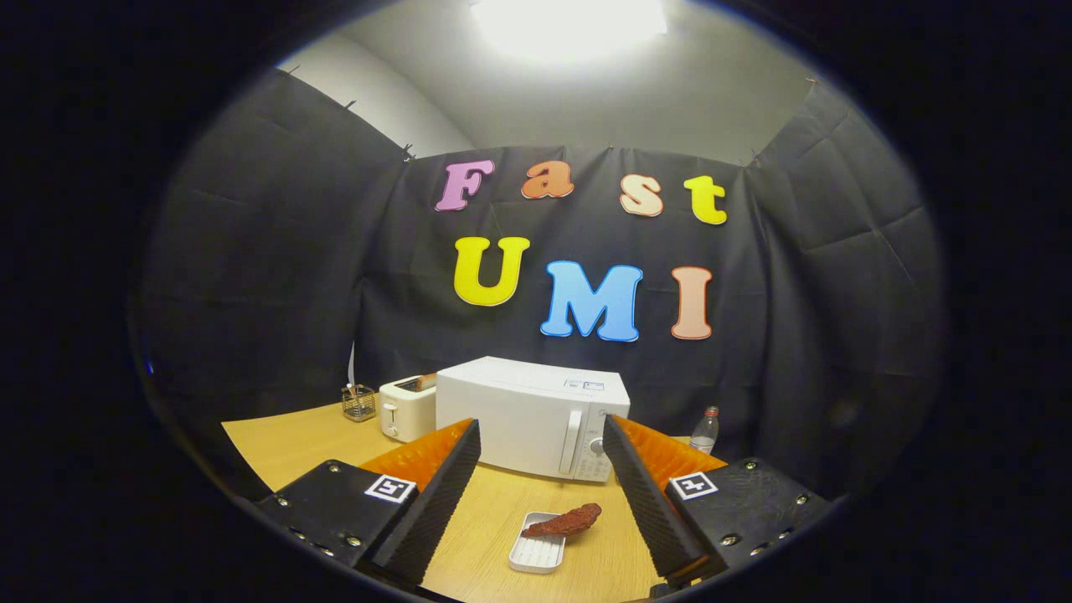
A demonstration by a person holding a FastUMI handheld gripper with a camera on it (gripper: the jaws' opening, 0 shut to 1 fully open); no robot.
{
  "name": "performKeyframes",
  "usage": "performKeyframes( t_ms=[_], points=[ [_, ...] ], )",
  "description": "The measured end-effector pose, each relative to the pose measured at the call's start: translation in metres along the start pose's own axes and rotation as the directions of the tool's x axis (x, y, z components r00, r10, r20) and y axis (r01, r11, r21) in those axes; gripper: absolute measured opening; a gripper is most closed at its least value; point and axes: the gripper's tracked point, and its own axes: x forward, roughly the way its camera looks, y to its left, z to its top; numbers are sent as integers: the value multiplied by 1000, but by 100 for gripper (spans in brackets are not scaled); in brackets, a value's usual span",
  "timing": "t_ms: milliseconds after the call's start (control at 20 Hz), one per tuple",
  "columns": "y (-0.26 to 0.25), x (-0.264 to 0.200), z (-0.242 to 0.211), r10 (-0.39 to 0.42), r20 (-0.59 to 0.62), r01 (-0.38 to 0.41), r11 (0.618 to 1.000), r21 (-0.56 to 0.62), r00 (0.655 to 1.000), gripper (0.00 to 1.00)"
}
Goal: Open the microwave, put the food inside, and close the microwave door.
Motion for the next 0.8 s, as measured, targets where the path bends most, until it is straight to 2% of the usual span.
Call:
performKeyframes(
  t_ms=[350, 800],
  points=[
    [-1, 21, -11, -9, 3, 9, 1000, 7, 1000, 95],
    [-4, 78, -31, -12, 28, 10, 998, 55, 1000, 95]
  ],
)
